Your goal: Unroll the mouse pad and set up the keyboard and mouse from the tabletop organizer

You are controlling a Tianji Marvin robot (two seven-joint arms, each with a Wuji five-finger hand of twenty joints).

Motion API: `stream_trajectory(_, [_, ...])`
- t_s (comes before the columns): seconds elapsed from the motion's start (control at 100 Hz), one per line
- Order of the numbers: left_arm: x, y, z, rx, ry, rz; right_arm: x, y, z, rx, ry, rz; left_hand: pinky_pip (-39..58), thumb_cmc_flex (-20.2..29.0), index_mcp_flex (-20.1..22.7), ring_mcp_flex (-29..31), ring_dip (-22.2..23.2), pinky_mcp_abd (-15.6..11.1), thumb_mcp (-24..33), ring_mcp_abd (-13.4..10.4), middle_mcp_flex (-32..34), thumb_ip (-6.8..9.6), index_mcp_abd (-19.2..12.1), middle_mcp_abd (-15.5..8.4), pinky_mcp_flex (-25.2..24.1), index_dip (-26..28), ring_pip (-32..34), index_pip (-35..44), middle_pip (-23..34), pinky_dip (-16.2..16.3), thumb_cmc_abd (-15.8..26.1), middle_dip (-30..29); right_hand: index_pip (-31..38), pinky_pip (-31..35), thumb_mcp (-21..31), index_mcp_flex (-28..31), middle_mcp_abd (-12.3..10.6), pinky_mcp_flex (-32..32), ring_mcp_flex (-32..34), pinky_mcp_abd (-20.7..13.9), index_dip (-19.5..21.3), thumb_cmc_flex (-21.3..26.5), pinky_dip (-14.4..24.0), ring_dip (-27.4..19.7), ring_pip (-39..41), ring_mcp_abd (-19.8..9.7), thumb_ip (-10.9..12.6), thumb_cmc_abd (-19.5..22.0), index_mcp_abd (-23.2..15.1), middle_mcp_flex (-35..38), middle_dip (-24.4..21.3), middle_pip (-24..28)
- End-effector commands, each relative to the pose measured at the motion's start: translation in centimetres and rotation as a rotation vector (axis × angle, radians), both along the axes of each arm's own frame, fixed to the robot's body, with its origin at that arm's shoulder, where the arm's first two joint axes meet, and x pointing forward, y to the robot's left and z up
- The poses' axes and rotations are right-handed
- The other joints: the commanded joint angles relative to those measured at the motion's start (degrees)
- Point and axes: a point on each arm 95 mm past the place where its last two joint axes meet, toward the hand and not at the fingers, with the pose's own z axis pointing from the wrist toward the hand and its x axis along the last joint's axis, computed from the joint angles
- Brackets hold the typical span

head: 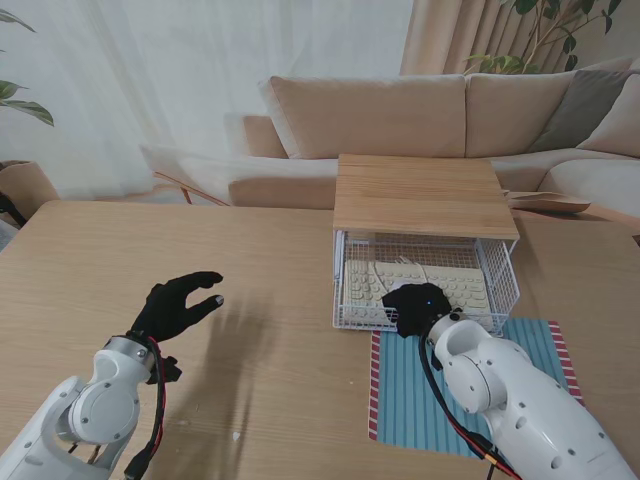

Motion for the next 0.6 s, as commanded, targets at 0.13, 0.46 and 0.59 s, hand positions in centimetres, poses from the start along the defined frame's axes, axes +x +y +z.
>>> stream_trajectory(0.13, [-0.1, -0.3, -0.2, -0.003, 0.017, -0.009, -1.4, -0.5, -1.0, -0.013, 0.031, -0.003, -1.4, 0.0, -1.5, -1.9, 0.7, 1.2, -0.8, 0.1, -0.9, 1.95, 0.1, 1.3, -1.0, -0.5, -0.6, -0.6, -0.7, -0.5, 0.7, -0.6, 5.0, -1.2, 3.9, 4.7, 0.8, 0.0, 4.4, -0.9, 1.7, 3.1, 1.4, 4.1, 9.4, -0.3, -0.2, -0.6, -5.9, 1.7, 1.1, 1.7])
stream_trajectory(0.46, [-0.2, -0.3, -0.2, -0.001, 0.02, -0.008, -2.2, -0.7, -1.0, -0.005, 0.041, 0.007, -1.4, 0.0, -1.5, -2.0, 0.7, 1.2, -0.9, 0.2, -0.9, 1.97, 0.2, 1.3, -1.0, -0.4, -0.7, -0.6, -0.8, -0.4, 0.7, -0.6, 4.9, -1.4, 4.0, 4.4, 0.5, -0.1, 4.2, -1.2, 1.9, 2.8, 1.5, 4.0, 9.2, -0.6, -0.2, -0.4, -6.1, 1.5, 1.2, 1.6])
stream_trajectory(0.59, [-0.2, -0.3, -0.2, -0.001, 0.02, -0.009, -2.4, -0.1, -0.8, 0.01, 0.048, 0.024, -1.4, 0.1, -1.5, -1.9, 0.8, 1.2, -0.8, 0.1, -0.8, 1.98, 0.2, 1.4, -1.0, -0.5, -0.6, -0.6, -0.7, -0.4, 0.7, -0.6, 5.0, -1.4, 3.9, 4.4, 0.5, -0.1, 4.2, -1.2, 2.0, 2.9, 1.5, 3.9, 9.2, -0.6, -0.2, -0.5, -5.8, 1.5, 1.2, 1.5])
